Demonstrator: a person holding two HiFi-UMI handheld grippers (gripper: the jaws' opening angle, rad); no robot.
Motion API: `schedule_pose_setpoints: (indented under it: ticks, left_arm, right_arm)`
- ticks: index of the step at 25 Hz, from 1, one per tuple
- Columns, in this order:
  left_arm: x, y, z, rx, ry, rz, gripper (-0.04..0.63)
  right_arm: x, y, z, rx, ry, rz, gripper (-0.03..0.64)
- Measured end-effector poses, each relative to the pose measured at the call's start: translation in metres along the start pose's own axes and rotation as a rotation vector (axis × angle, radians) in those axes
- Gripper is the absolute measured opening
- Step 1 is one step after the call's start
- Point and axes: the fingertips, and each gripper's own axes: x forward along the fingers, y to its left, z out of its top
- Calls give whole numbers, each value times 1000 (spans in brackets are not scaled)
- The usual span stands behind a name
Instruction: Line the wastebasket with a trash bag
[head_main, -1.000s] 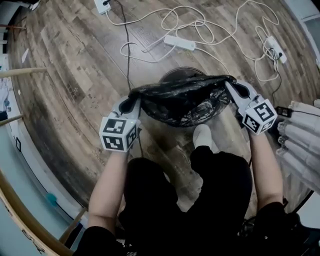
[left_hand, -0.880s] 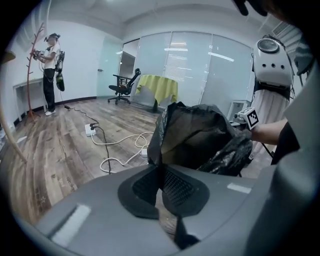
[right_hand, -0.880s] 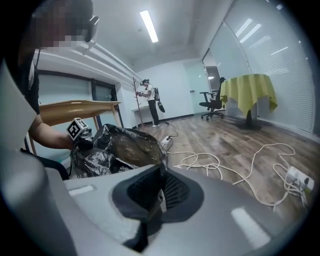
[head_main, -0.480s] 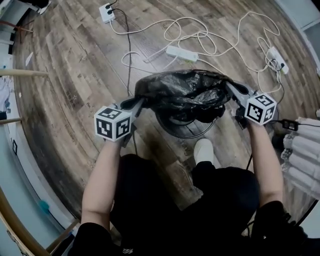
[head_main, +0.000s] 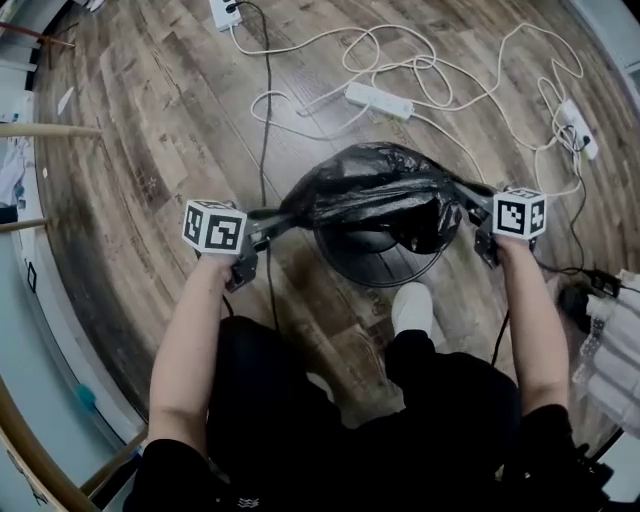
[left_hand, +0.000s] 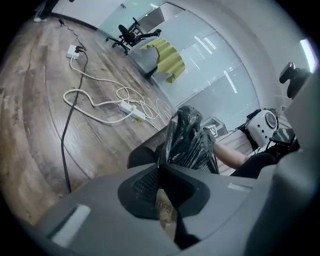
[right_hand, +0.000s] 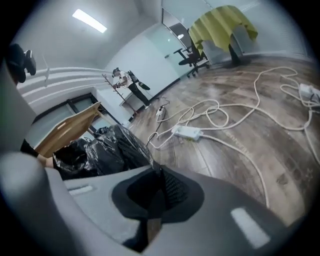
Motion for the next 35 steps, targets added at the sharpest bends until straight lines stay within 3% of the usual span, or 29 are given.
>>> schedule_pose_setpoints:
  ticks: [3,4,7,9,11,13,16,19,22,26,32,35]
  left_arm:
    - [1,6,-1,17,-50,-10,8]
    - [0,6,3,72,-76,6,8]
    - [-9,-1,14,347,-136,107,8]
    - [-20,-12,15,464,-158,128,43]
    - [-34,-23,14,504,-176,108,138]
    - [-51,-30,14,524,-201,94,207]
    - [-77,-44,19,539,-255,76,222]
    - [-97,-63,28,562,-306,71,222]
    - [-94,-88,37,684,-309,101,222]
    - [-61,-123,49,865,-247,118,249]
    - [-18,-138,69,928,-241,81,255]
    - [0,-136,75,922,-232,75,242]
  right_arm:
    - [4,9,-13,22,-12,58,2]
    - [3,15,-10,-25,-41,66,2]
    - [-17,34,7,-211,-182,53,2]
    - [-39,46,24,-252,-288,54,5]
    - [-60,55,37,-244,-359,67,126]
    - [-78,59,44,-227,-389,74,183]
    - [-102,58,49,-178,-427,97,192]
    - [-111,62,48,-88,-443,175,192]
    - [-99,74,42,-138,-388,181,192]
    - [-92,89,41,-211,-360,144,192]
    - [-98,102,51,-229,-392,149,192]
    - [-101,104,53,-239,-399,157,192]
